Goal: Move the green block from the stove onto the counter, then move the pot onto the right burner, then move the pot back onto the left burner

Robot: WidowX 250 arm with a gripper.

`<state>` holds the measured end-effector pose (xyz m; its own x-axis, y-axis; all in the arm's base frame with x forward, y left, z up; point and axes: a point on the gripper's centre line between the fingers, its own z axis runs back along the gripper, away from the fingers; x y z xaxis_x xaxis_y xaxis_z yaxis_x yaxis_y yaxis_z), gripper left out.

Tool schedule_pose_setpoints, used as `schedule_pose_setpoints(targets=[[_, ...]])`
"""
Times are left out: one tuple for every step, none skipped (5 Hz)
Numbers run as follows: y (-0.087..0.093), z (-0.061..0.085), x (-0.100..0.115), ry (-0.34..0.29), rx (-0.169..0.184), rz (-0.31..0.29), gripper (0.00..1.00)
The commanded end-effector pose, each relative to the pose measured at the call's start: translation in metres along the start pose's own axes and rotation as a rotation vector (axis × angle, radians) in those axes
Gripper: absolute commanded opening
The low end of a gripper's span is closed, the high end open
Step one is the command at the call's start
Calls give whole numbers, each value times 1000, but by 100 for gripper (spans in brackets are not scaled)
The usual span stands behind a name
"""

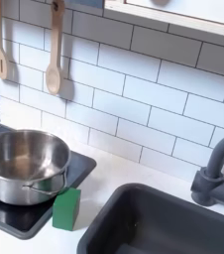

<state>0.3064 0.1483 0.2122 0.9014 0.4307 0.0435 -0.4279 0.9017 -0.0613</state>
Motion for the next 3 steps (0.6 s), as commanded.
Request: schedule_pose_setpoints(targets=[[-15,-3,6,8,-31,-31,100],[-22,3,11,-11,-25,-53,100],[-29,0,21,-22,-14,-75,100]])
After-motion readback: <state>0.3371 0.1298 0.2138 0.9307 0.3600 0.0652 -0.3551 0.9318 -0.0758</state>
